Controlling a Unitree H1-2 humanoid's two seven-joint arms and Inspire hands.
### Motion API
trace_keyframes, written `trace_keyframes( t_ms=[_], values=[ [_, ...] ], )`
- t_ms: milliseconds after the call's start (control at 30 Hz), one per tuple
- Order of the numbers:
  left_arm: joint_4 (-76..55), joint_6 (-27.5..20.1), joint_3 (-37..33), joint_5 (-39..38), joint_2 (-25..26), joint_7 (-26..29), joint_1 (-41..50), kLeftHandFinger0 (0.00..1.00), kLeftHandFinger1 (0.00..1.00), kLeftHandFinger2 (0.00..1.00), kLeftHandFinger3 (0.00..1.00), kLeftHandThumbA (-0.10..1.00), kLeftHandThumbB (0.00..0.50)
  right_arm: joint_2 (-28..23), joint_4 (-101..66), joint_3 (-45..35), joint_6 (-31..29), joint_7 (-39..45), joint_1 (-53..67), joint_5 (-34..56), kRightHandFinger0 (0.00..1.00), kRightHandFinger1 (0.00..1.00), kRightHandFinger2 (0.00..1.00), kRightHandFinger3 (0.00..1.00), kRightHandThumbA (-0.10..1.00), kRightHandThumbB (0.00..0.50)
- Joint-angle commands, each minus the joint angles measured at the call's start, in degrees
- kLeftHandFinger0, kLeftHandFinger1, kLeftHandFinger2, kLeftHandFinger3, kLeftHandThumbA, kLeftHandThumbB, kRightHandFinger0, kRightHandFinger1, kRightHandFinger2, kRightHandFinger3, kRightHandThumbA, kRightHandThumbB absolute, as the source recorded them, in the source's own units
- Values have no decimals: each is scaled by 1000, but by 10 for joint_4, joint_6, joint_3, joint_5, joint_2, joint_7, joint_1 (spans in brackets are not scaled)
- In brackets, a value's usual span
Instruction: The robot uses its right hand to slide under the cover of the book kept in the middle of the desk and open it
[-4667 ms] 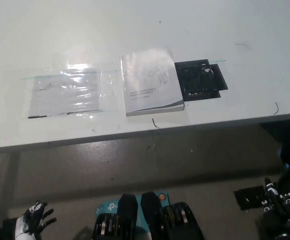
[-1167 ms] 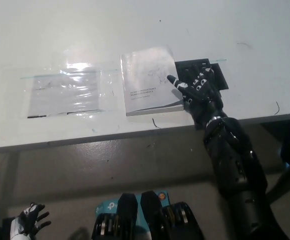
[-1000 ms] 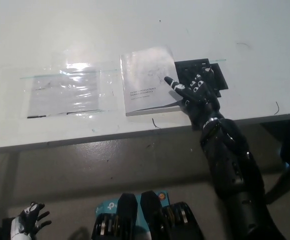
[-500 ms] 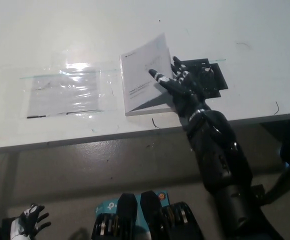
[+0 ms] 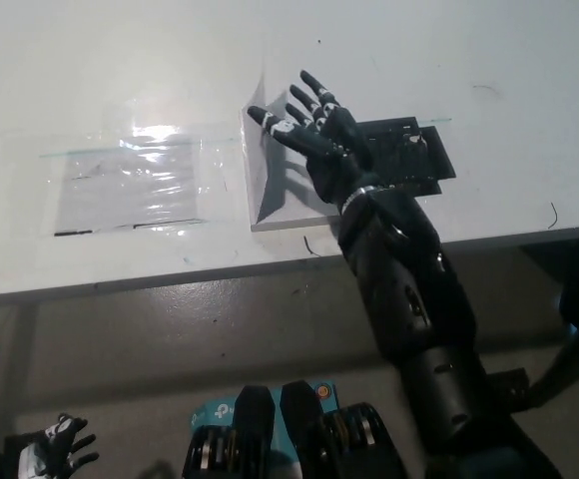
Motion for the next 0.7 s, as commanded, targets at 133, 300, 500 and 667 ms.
trace_keyframes(
  t_ms=[133, 300, 500, 667],
  values=[
    [0, -4, -9, 10, 14, 15, -11, 331, 427, 502, 411, 873, 298, 26, 18, 29, -32, 19, -23, -35, 816, 1000, 1000, 1000, 1000, 264],
    [-3, 0, -16, 14, 15, 18, -18, 346, 407, 440, 376, 867, 323, 41, 32, 23, -30, 15, -8, -35, 828, 1000, 1000, 1000, 1000, 233],
    [-5, 0, -22, 13, 15, 14, -25, 344, 414, 450, 386, 856, 301, 49, 63, 19, -53, 22, 0, -40, 868, 1000, 1000, 1000, 1000, 220],
    [-5, 8, -28, 10, 16, 15, -30, 339, 405, 454, 422, 844, 325, 54, 109, 23, -74, 23, -2, -51, 880, 1000, 1000, 1000, 1000, 221]
  ],
)
